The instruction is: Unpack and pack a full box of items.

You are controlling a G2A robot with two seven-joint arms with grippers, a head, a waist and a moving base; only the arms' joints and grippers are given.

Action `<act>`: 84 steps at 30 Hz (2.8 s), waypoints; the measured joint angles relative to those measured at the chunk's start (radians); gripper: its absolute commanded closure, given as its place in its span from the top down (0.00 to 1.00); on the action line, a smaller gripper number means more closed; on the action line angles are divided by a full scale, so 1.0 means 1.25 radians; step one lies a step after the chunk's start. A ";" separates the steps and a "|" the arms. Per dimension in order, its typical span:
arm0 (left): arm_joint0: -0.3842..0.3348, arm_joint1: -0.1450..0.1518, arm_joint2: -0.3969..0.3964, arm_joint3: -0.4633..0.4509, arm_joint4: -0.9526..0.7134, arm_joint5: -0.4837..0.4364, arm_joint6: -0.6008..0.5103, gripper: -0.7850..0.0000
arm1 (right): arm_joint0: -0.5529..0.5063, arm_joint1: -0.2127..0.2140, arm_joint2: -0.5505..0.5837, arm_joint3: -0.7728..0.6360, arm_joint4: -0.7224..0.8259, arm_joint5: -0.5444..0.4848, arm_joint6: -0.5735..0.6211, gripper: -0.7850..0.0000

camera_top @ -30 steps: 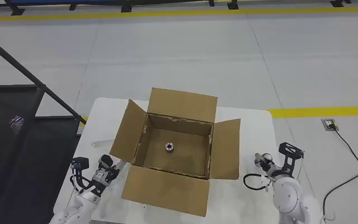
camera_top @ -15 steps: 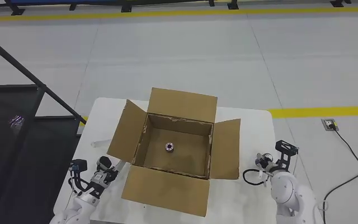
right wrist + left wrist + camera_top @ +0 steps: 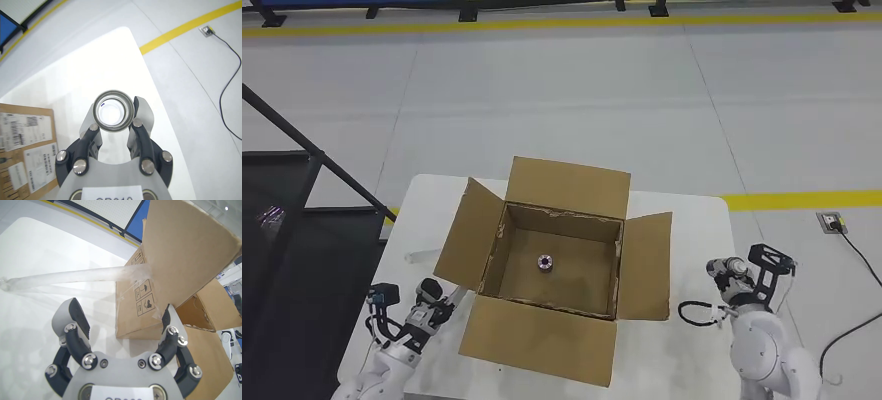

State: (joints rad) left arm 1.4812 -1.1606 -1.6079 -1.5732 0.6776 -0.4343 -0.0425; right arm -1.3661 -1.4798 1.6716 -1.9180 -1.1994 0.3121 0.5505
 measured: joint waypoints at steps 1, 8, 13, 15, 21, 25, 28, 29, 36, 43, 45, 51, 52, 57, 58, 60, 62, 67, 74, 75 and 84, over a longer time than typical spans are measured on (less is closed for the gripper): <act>-0.001 0.000 0.001 0.000 0.001 0.000 -0.001 1.00 | -0.022 -0.002 -0.016 -0.053 -0.001 0.004 -0.029 0.00; -0.001 0.000 0.002 -0.001 -0.002 -0.002 0.004 1.00 | -0.104 -0.009 -0.182 -0.285 -0.062 -0.030 -0.177 0.00; 0.010 0.000 -0.014 0.000 -0.015 -0.002 0.020 1.00 | -0.025 -0.014 -0.349 -0.265 -0.157 -0.084 -0.114 0.00; 0.014 0.000 -0.020 -0.001 -0.020 -0.004 0.025 1.00 | 0.030 -0.019 -0.406 -0.219 -0.177 -0.096 -0.065 0.00; 0.030 0.001 -0.042 -0.010 -0.035 -0.005 0.040 1.00 | 0.246 -0.050 -0.553 0.030 -0.198 -0.063 0.105 0.00; 0.041 0.001 -0.053 -0.016 -0.043 -0.009 0.044 1.00 | 0.375 -0.076 -0.599 0.245 -0.189 0.005 0.213 0.00; 0.043 0.001 -0.055 -0.018 -0.045 -0.010 0.043 1.00 | 0.447 -0.092 -0.609 0.374 -0.190 0.038 0.270 0.00; 0.043 0.001 -0.055 -0.019 -0.045 -0.010 0.042 1.00 | 0.461 -0.096 -0.610 0.404 -0.174 0.036 0.279 0.00; 0.042 0.001 -0.048 -0.028 -0.032 -0.010 0.037 1.00 | 0.510 -0.111 -0.600 0.555 -0.124 0.030 0.279 0.00; 0.046 0.000 -0.050 -0.036 -0.027 -0.009 0.035 1.00 | 0.518 -0.121 -0.601 0.599 -0.109 0.022 0.266 0.40; 0.047 0.000 -0.052 -0.037 -0.027 -0.009 0.035 1.00 | 0.515 -0.122 -0.600 0.597 -0.113 0.021 0.266 0.47; 0.055 0.000 -0.062 -0.052 -0.029 -0.001 0.053 1.00 | 0.494 -0.121 -0.594 0.558 -0.138 0.023 0.274 0.95; 0.056 -0.001 -0.065 -0.055 -0.030 0.003 0.059 1.00 | 0.488 -0.121 -0.593 0.545 -0.145 0.024 0.276 0.98; 0.060 -0.002 -0.075 -0.069 -0.035 0.021 0.076 1.00 | 0.454 -0.118 -0.588 0.471 -0.176 0.031 0.275 1.00; 0.061 -0.002 -0.077 -0.075 -0.035 0.026 0.078 1.00 | 0.442 -0.117 -0.587 0.445 -0.182 0.029 0.274 1.00; 0.063 -0.003 -0.079 -0.085 -0.034 0.032 0.079 1.00 | 0.424 -0.115 -0.584 0.406 -0.198 0.028 0.274 1.00; 0.062 -0.003 -0.081 -0.095 -0.032 0.044 0.082 1.00 | 0.400 -0.113 -0.583 0.356 -0.216 0.029 0.269 1.00; 0.056 -0.006 -0.074 -0.122 -0.004 0.092 0.095 1.00 | 0.322 -0.108 -0.572 0.208 -0.221 0.021 0.219 1.00; 0.057 -0.010 -0.043 -0.160 0.038 0.105 0.092 1.00 | 0.164 -0.096 -0.551 -0.017 -0.160 -0.035 0.066 1.00; 0.058 -0.010 -0.039 -0.165 0.042 0.105 0.090 1.00 | 0.144 -0.094 -0.546 -0.042 -0.152 -0.044 0.049 1.00; 0.061 -0.012 -0.002 -0.199 0.064 0.110 0.023 1.00 | -0.052 -0.068 -0.361 -0.257 0.060 -0.159 -0.025 1.00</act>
State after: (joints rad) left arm 1.5573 -1.1752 -1.6100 -1.8213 0.7577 -0.2968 -0.0140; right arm -1.4312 -1.5644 1.2206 -2.2392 -1.1245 0.1135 0.5195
